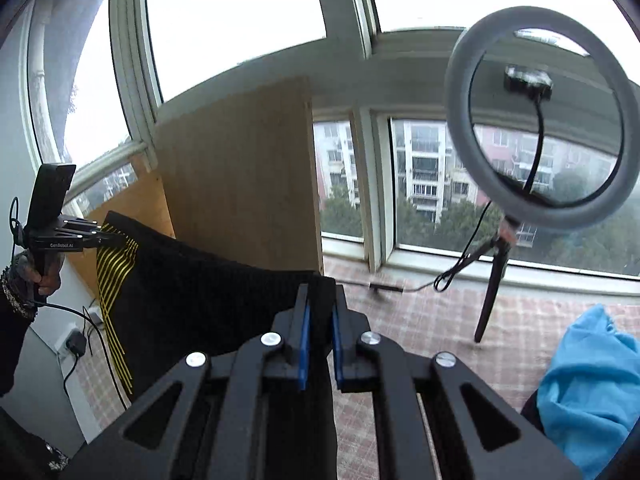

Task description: Fold clothes

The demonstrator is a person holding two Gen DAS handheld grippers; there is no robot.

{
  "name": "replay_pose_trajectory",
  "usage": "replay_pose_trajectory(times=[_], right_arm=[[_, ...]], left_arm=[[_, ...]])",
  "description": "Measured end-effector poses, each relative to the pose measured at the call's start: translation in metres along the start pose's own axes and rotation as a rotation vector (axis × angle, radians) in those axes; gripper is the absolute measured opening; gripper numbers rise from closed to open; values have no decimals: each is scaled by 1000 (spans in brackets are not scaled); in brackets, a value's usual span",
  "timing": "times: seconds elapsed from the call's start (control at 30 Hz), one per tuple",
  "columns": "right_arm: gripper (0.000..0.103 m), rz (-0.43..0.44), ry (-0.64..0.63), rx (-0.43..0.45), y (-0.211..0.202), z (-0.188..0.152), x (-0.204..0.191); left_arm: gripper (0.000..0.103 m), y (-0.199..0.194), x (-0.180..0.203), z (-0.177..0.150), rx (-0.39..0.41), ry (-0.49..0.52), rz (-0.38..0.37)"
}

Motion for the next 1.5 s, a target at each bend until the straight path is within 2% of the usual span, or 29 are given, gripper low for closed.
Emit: replay_pose_trajectory(times=[0.13, 0.33, 0.53, 0.67, 0.73, 0.8, 0.87, 1.0, 1.13, 1.2, 1.27, 1.33, 1.37, 1.43, 1.47, 1.5], right_arm=[[9, -36, -33, 137, -83, 22, -27], [9, -87, -86, 320, -201, 43, -69], [9, -90, -105, 398, -257, 34, -93], [9, -110, -126, 420, -266, 39, -96], [9, -112, -111, 397, -252, 42, -88], [9, -125, -90, 352, -225, 42, -75], [9, -160, -68, 274, -181, 35, -57], [9, -230, -4, 75, -64, 3, -10], [9, -257, 77, -173, 73, -56, 40], [9, -266, 103, -314, 138, -88, 60], [11, -278, 120, -458, 187, -121, 76], [14, -261, 163, -555, 211, -148, 90], [15, -247, 184, -555, 210, -155, 95], [28, -235, 205, -526, 199, -163, 104], [33, -243, 208, -515, 191, -165, 108], [41, -250, 208, -514, 186, -169, 111]], left_arm=[[5, -74, 38, 32, 130, 91, 17], [5, -157, 90, 31, 254, 203, 47], [5, -192, 115, 24, 292, 246, 47], [5, -193, 113, 29, 285, 242, 36], [6, -189, 108, 32, 270, 232, 36], [6, -156, 95, 34, 215, 190, 20], [6, -111, 81, 36, 146, 145, 8], [6, 20, 44, 23, -45, 66, 18], [6, 164, 3, -8, -232, -28, 33], [15, 229, -19, -29, -334, -92, 72], [17, 284, -39, -53, -443, -149, 124], [16, 307, -57, -74, -501, -185, 155], [16, 307, -61, -79, -501, -199, 142], [17, 297, -65, -86, -477, -226, 91], [22, 292, -67, -90, -466, -239, 66], [34, 287, -69, -93, -454, -252, 40]])
Point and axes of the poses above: each gripper's, at about its wrist camera, not at the fingertips, and y roughly the way its jaws point, x to its right, z to its top, the point moved 3 cm from there along y, roughly the way its jaws point, and after that the axes turned 1 degree about -x, right-handed, at the moved point
